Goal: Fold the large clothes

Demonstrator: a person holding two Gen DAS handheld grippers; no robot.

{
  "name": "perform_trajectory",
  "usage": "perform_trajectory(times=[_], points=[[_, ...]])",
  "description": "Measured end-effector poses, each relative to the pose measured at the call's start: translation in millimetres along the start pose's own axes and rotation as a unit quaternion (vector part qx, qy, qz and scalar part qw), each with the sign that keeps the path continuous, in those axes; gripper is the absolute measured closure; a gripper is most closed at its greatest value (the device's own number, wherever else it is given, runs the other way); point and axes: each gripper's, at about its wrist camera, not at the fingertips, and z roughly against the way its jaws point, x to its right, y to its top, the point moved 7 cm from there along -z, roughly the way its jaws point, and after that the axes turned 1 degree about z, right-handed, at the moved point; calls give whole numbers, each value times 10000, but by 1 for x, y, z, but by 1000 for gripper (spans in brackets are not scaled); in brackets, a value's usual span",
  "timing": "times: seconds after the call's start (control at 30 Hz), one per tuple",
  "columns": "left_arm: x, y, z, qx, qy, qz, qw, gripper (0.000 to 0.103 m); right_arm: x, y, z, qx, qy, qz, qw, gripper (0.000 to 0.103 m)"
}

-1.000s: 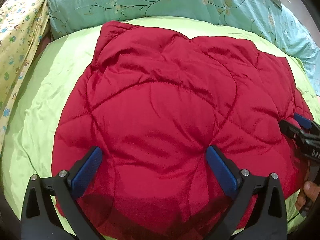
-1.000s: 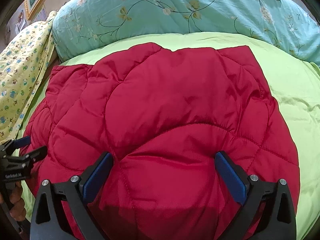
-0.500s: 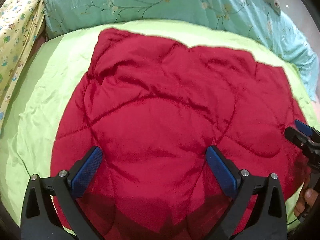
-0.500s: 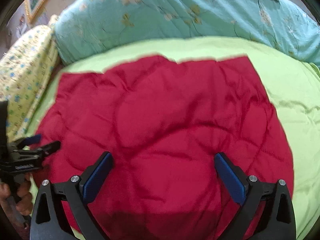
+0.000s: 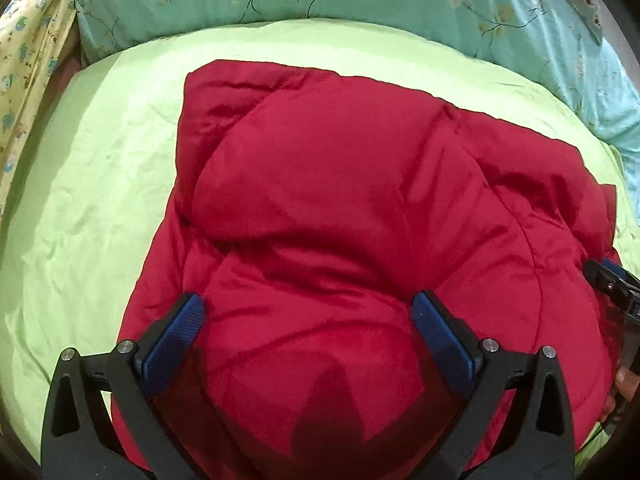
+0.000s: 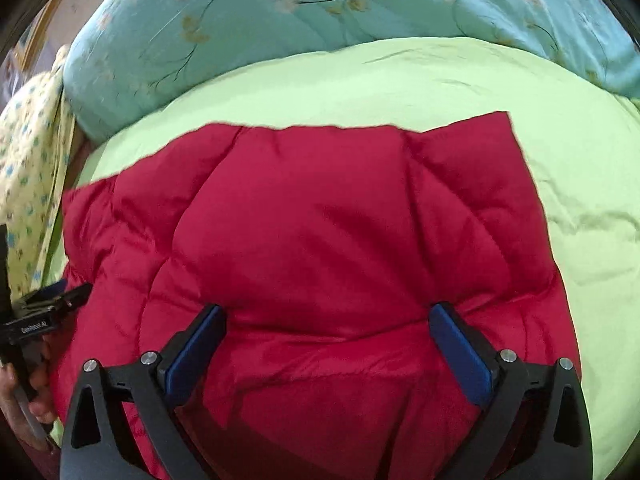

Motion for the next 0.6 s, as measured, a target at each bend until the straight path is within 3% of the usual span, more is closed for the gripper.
perform_trajectory(times=[0.23,0.43,0.53,0.6], points=[[4,-1,-7,-23,35,-28,10000,0,1,2,2,129,-1,-154,9998,2],[4,-3,-6,12,81,-51,10000,0,-25,-25,57,492,84,87,9987,2],[2,-4,-3,14,94,-68,9999,0,-35,-43,63,395,78,252,9989,2],[3,-4,5,52,58,-69,9999,0,-34,-49,53,220,-155,405,9988,2]])
